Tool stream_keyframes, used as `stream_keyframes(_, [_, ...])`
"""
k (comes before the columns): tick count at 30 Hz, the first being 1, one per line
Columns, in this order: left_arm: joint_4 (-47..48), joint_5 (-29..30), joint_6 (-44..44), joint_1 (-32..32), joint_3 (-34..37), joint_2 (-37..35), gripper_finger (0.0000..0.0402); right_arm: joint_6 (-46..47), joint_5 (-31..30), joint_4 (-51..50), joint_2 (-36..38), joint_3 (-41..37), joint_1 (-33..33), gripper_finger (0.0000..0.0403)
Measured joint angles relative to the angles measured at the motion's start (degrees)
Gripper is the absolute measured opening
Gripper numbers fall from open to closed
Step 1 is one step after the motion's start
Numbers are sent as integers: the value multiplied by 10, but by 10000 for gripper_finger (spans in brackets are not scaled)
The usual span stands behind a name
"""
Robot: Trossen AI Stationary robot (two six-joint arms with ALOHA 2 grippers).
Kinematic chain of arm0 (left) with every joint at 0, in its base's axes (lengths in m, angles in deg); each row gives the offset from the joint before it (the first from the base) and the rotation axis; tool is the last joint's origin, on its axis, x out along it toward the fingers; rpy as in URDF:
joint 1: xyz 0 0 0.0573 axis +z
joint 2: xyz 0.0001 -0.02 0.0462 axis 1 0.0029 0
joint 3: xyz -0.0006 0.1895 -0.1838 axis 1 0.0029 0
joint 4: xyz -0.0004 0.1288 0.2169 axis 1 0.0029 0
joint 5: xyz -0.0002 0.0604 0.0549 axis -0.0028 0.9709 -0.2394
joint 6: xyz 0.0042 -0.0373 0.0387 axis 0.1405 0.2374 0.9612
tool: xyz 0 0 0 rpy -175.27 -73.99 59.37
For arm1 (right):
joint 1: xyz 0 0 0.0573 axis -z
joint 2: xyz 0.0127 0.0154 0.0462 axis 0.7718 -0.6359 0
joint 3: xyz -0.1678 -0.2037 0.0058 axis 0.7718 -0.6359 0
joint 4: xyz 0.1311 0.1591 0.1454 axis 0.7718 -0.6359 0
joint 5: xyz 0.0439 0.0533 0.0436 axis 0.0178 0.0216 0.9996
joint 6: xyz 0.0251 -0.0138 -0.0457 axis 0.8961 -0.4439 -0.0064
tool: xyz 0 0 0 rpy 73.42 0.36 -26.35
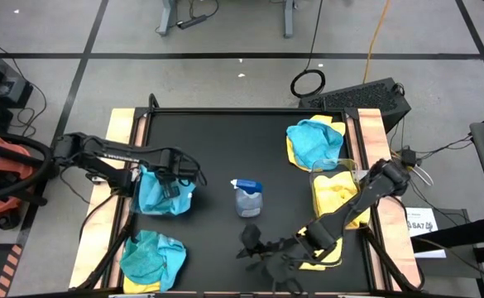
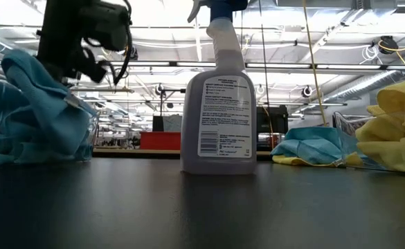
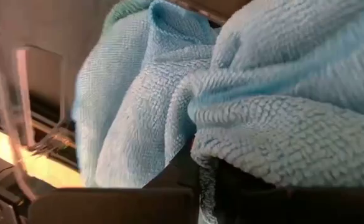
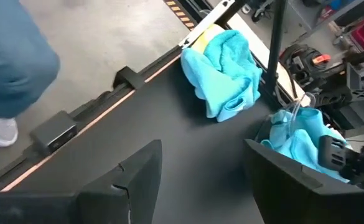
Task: Sort microfiber towel by color & place in baskets
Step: Put the blue microfiber cloth into the left transparent bin
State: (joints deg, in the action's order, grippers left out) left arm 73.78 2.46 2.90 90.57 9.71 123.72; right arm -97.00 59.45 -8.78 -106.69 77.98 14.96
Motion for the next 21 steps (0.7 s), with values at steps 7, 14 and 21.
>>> stream_keyframes(7, [-39,11,1,0,44,0,49,-6,11,17,-43,0,25,215])
stream_keyframes(14, [-102,20,14,0,75,0,92,14,13,54,-72,0,40,215])
stream_keyframes(21, [-130,32,20,0,69,0,147,17,8,119,-105,0,61,215])
